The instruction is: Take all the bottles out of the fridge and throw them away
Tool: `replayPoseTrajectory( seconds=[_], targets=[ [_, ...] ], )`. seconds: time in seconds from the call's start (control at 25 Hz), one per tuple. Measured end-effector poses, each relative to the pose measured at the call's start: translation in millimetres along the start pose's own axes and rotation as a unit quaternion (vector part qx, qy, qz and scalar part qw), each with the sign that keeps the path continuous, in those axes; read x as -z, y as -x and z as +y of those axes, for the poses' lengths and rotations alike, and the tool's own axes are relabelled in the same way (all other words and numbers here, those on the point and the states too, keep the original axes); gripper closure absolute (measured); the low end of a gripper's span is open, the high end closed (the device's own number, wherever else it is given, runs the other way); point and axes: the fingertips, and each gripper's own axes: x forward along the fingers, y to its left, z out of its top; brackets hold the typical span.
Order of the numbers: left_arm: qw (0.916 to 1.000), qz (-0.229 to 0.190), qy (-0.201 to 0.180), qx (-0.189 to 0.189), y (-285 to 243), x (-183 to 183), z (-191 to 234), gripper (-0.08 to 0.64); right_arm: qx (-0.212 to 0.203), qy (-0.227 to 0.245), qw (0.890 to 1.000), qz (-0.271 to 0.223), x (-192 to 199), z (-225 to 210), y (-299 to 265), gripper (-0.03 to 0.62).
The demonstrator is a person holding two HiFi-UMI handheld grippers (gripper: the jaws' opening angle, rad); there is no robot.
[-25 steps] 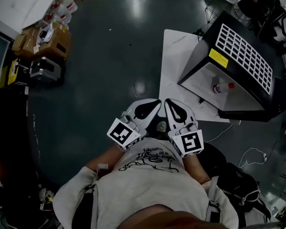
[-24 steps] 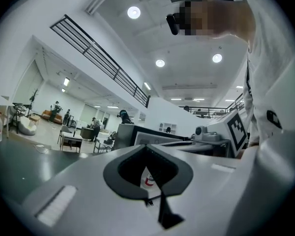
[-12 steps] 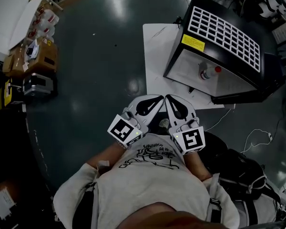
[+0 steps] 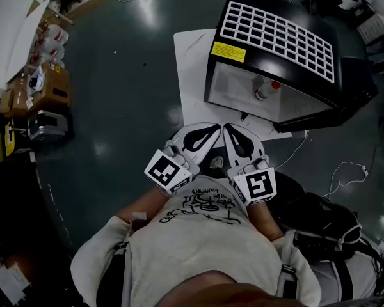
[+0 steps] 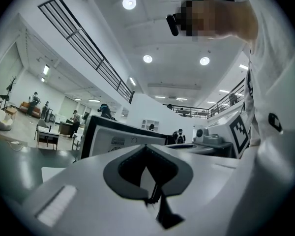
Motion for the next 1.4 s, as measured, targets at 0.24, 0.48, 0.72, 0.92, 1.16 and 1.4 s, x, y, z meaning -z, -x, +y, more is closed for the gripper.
replayPoseTrajectory(
  seconds=[0.24,0.48,0.72,0.92,1.16,1.4],
  targets=[
    [0.9998,0.007,0.001,0.017,-37,7,-16,0.554,0.017,-0.006,1.000,-0.004,4,-34,20,0.580],
    [0.9996,0.013,0.002,0.027,-68,14,-30,0.554,0.027,-0.010,1.000,-0.004,8,-65,37,0.580],
    [0.9995,0.017,0.005,0.027,-91,21,-39,0.554,0.031,-0.014,0.999,0.001,14,-88,52,0.580],
    [0.9994,0.020,0.004,0.030,-104,27,-45,0.554,0.034,-0.018,0.999,0.001,20,-102,60,0.580],
    [0.9993,0.021,0.008,0.031,-114,30,-46,0.554,0.042,-0.019,0.999,0.003,22,-113,63,0.580],
    [0.9989,0.025,0.007,0.040,-117,32,-42,0.554,0.054,-0.026,0.998,0.003,25,-118,57,0.580]
  ],
)
